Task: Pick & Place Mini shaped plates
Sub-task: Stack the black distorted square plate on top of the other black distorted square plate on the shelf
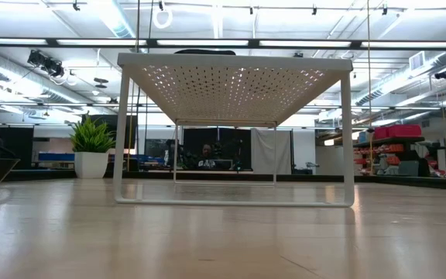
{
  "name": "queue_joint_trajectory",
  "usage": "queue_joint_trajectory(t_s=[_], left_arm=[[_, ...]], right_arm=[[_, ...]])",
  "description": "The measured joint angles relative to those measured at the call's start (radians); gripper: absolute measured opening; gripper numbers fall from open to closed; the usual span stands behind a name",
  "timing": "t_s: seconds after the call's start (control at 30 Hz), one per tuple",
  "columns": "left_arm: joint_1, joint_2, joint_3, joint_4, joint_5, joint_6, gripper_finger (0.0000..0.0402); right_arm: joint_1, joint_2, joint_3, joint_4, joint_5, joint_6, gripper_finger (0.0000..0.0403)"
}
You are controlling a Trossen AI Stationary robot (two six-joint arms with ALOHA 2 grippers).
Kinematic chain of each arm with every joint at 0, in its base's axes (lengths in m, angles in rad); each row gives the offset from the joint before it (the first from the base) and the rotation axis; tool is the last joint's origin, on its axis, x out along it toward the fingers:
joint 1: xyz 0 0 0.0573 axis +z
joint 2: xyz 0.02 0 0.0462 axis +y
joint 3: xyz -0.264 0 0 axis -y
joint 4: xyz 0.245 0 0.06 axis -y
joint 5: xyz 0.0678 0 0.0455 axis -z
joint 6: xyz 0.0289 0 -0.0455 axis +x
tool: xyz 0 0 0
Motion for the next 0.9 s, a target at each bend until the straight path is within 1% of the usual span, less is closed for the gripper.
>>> queue_joint_trajectory(t_s=[0.17, 0.33, 0.53, 0.67, 0.9], left_arm=[[0.000, 0.000, 0.000, 0.000, 0.000, 0.000, 0.0016], [0.000, 0.000, 0.000, 0.000, 0.000, 0.000, 0.0016], [0.000, 0.000, 0.000, 0.000, 0.000, 0.000, 0.0016], [0.000, 0.000, 0.000, 0.000, 0.000, -0.001, 0.0016], [0.000, 0.000, 0.000, 0.000, 0.000, -0.001, 0.0016]], right_arm=[[0.000, -0.039, 0.000, -0.009, 0.000, -0.030, 0.0000], [0.000, -0.048, 0.000, -0.036, 0.000, -0.042, 0.0000], [0.000, -0.048, 0.000, -0.095, -0.044, -0.041, 0.0000], [0.000, -0.049, 0.000, -0.101, -0.100, -0.039, 0.0000], [0.000, -0.049, 0.000, -0.101, -0.103, 0.011, 0.0000]])
